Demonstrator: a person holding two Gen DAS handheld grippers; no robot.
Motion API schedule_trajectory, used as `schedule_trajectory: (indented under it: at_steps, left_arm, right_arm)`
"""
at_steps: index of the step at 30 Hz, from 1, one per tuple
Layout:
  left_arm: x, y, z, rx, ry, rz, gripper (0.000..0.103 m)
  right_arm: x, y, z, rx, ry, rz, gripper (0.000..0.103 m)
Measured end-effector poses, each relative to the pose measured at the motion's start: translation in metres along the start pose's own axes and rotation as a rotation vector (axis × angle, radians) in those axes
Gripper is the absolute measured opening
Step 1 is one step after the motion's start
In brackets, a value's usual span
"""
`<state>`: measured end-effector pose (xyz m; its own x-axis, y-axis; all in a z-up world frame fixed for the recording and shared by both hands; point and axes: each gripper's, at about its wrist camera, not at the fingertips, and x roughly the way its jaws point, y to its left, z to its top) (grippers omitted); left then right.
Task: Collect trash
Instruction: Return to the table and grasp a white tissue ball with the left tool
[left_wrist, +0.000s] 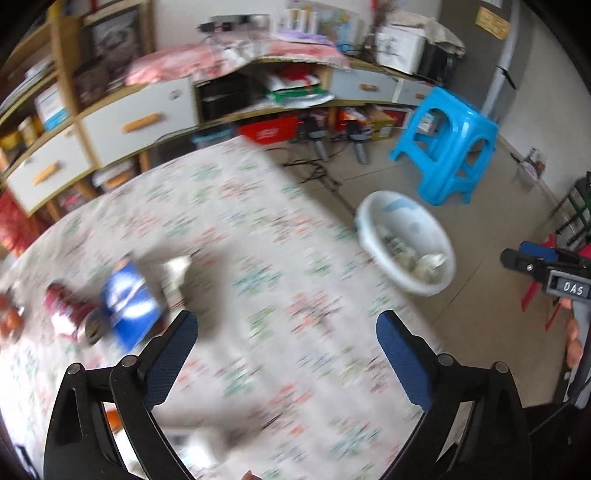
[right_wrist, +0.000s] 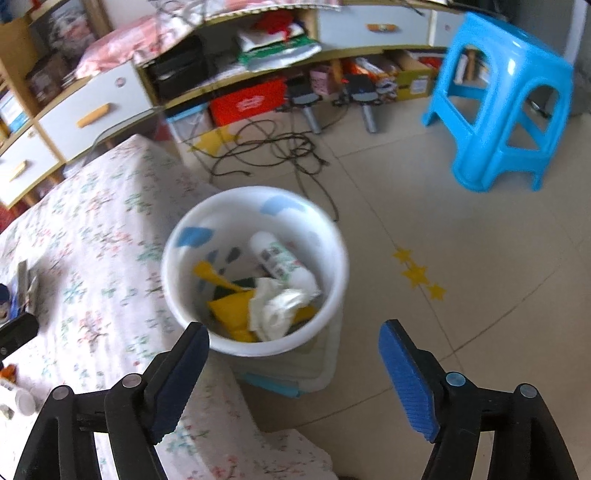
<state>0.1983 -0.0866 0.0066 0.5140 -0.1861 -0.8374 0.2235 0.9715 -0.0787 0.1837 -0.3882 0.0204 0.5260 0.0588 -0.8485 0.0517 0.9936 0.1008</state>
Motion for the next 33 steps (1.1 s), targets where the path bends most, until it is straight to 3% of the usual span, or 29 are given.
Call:
schedule_trajectory:
  at_steps: [6,13,23,27,33]
  left_arm:
    - [-0.011,0.066,-0.039,-0.113,0.056,0.043,0.099]
    - [-0.009,0.123,-0.080,-0.247,0.160,0.042,0.098]
    - [-0.012,0.160,-0.124,-0.293,0.221,0.023,0.097]
    - [0.001,0.165,-0.140,-0.290,0.254,-0.002,0.073]
    - [-0.001,0.171,-0.145,-0.293,0.187,0.005,0.064]
  right_arm:
    - [-0.001,0.042,-0.008,-0.083,0.000,0.021,0.083]
    - [0.013,0.098,-0.022,-0.181,0.051,0.051,0.084]
    - [0.030,0.175,-0.041,-0.337,0.098,0.086,0.084]
    - [0.035,0.201,-0.045,-0.380,0.110,0.099,0.084]
    - [0.042,0.236,-0.054,-0.436,0.132,0.133,0.084]
